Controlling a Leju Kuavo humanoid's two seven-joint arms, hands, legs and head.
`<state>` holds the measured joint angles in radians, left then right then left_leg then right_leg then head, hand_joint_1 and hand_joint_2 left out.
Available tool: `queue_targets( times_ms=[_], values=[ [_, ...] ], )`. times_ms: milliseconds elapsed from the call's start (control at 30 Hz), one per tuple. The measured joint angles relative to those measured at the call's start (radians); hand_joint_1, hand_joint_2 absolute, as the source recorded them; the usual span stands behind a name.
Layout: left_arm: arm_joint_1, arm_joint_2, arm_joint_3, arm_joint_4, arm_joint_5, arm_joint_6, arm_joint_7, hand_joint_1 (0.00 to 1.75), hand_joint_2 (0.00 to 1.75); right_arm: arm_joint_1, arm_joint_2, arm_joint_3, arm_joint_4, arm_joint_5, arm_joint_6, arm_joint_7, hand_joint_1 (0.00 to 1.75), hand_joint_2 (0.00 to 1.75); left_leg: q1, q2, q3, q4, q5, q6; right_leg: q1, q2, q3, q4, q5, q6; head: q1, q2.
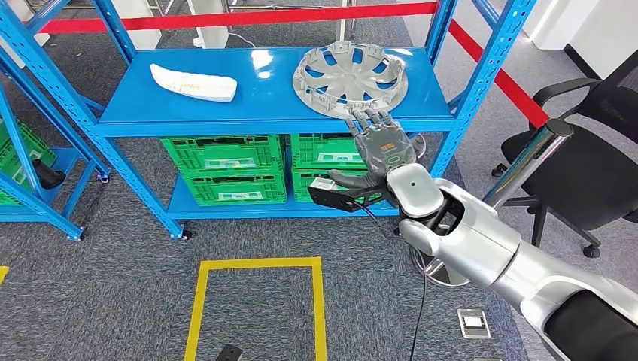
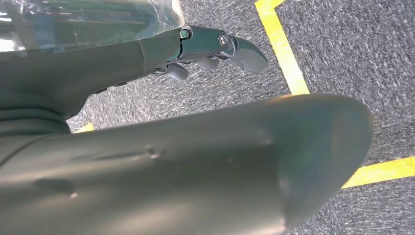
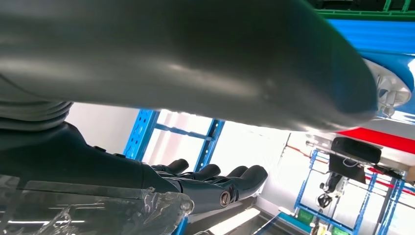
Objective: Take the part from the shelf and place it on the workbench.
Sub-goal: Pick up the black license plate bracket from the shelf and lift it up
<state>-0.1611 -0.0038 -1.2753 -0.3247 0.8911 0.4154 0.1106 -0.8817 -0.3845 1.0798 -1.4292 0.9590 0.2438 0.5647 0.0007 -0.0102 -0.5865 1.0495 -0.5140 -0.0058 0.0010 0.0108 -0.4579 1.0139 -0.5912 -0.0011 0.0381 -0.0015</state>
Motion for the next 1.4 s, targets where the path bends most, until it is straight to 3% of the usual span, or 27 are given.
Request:
queue_targets(
  times_ms=[367,533,600,667,700,733,767,833,867,933,1033,1100,1167,1200,1233,1267,1333,1400],
  values=[
    [-0.001,0.002,0.0,0.001,0.005,-0.017,0.004,0.0,0.0,-0.001,0.0,0.001,0.005,-0.011,-0.01,0.008,0.0,0.0,-0.005,0.0,-0.003,0.004,-0.001,0.002,-0.005,0.0,-0.002,-0.002,0.002,0.002,0.0,0.0],
    [-0.005,0.002,0.0,0.001,-0.001,-0.017,0.005,0.0,0.0,-0.007,-0.001,-0.001,0.006,-0.013,-0.015,0.01,0.0,0.0,-0.001,0.001,0.008,-0.021,0.003,0.015,-0.007,0.0,-0.005,0.002,-0.006,0.013,0.0,0.0],
    [-0.009,0.002,0.0,0.001,-0.002,-0.017,0.005,0.0,0.0,-0.016,-0.002,0.0,0.007,-0.013,-0.018,0.01,0.0,0.0,0.007,0.003,0.018,-0.037,0.007,0.019,-0.009,-0.002,-0.055,0.088,-0.037,0.021,0.002,0.0],
    [-0.01,0.001,0.0,0.001,-0.002,-0.018,0.006,0.0,0.0,-0.015,-0.004,0.004,0.009,-0.013,-0.019,0.01,0.0,0.0,0.012,0.004,0.021,-0.038,0.004,0.019,-0.014,-0.003,-0.147,0.221,-0.064,0.029,0.005,0.0],
    [-0.009,0.001,0.0,0.001,-0.002,-0.018,0.006,0.0,0.0,-0.013,-0.005,0.006,0.011,-0.013,-0.019,0.01,0.0,0.0,0.014,0.003,0.024,-0.038,0.0,0.017,-0.017,-0.004,-0.186,0.261,-0.056,0.033,0.005,0.0],
    [-0.008,0.001,0.0,0.001,-0.003,-0.018,0.006,0.0,0.0,-0.011,-0.006,0.007,0.012,-0.013,-0.019,0.01,0.0,0.0,0.016,0.002,0.03,-0.037,-0.005,0.014,-0.021,-0.004,-0.209,0.264,-0.026,0.036,0.006,0.0],
    [-0.007,0.001,0.0,0.001,-0.003,-0.018,0.006,0.0,0.0,-0.011,-0.006,0.008,0.012,-0.013,-0.02,0.01,0.0,0.0,0.02,0.001,0.037,-0.036,-0.012,0.008,-0.024,-0.005,-0.216,0.231,0.023,0.04,0.006,0.0],
    [-0.006,0.001,0.0,0.001,-0.005,-0.018,0.006,0.0,0.0,-0.009,-0.006,0.009,0.014,-0.013,-0.021,0.01,0.0,0.0,0.026,0.001,0.052,-0.033,-0.029,-0.007,-0.025,-0.006,-0.198,0.131,0.114,0.047,0.006,0.0],
    [-0.006,0.001,0.0,0.001,-0.006,-0.018,0.006,0.0,0.0,-0.008,-0.007,0.011,0.015,-0.013,-0.021,0.01,0.0,0.0,0.027,0.0,0.056,-0.03,-0.035,-0.015,-0.023,-0.006,-0.188,0.094,0.133,0.044,0.009,0.0],
    [-0.006,0.001,0.0,0.002,-0.007,-0.018,0.006,0.0,0.0,-0.006,-0.008,0.014,0.017,-0.013,-0.023,0.01,0.0,0.0,0.026,0.0,0.052,-0.028,-0.039,-0.029,-0.017,-0.003,-0.179,0.064,0.119,0.029,0.01,0.0],
    [-0.008,0.001,0.0,0.002,-0.008,-0.019,0.007,0.0,0.0,-0.006,-0.009,0.014,0.019,-0.013,-0.024,0.01,0.0,0.0,0.026,0.002,0.042,-0.017,-0.048,-0.042,-0.021,0.001,-0.171,0.048,0.098,0.001,0.005,0.0],
    [-0.011,0.001,0.0,0.002,-0.01,-0.019,0.008,0.0,0.0,-0.005,-0.01,0.015,0.02,-0.013,-0.026,0.01,0.0,0.0,0.025,0.003,0.007,0.057,-0.081,-0.045,-0.023,0.001,-0.156,0.042,0.09,-0.013,0.001,0.0],
    [-0.01,0.001,0.0,0.002,-0.011,-0.019,0.008,0.0,0.0,0.001,-0.01,0.018,0.021,-0.013,-0.028,0.01,0.0,0.0,0.022,0.003,-0.065,0.186,-0.117,-0.042,-0.019,0.001,-0.138,0.039,0.08,-0.022,-0.003,0.0],
    [-0.008,0.001,0.0,0.002,-0.011,-0.019,0.008,0.0,0.0,0.005,-0.01,0.021,0.023,-0.013,-0.028,0.01,0.0,0.0,0.019,0.003,-0.1,0.236,-0.12,-0.039,-0.016,0.001,-0.129,0.038,0.073,-0.025,-0.003,0.0],
    [-0.007,0.001,0.0,0.002,-0.011,-0.019,0.008,0.0,0.0,0.008,-0.01,0.022,0.024,-0.013,-0.028,0.01,0.0,0.0,0.016,0.003,-0.124,0.255,-0.103,-0.035,-0.012,0.002,-0.118,0.038,0.065,-0.027,-0.004,0.0],
    [-0.006,0.001,0.0,0.002,-0.012,-0.019,0.008,0.0,0.0,0.009,-0.01,0.023,0.024,-0.013,-0.028,0.01,0.0,0.0,0.012,0.003,-0.133,0.24,-0.066,-0.028,-0.009,0.003,-0.105,0.038,0.056,-0.027,-0.004,0.0],
    [-0.005,0.002,0.0,0.002,-0.012,-0.019,0.008,0.0,0.0,0.007,-0.01,0.023,0.025,-0.013,-0.029,0.01,0.0,0.0,0.001,0.002,-0.115,0.145,0.031,-0.005,-0.003,0.006,-0.075,0.034,0.037,-0.028,-0.004,0.0],
    [-0.005,0.003,0.0,0.002,-0.012,-0.018,0.008,0.0,0.0,0.003,-0.01,0.024,0.026,-0.016,-0.031,0.01,0.0,0.0,-0.012,0.002,-0.089,0.075,0.082,0.017,-0.002,0.008,-0.053,0.025,0.024,-0.022,-0.002,0.0]
  ],
)
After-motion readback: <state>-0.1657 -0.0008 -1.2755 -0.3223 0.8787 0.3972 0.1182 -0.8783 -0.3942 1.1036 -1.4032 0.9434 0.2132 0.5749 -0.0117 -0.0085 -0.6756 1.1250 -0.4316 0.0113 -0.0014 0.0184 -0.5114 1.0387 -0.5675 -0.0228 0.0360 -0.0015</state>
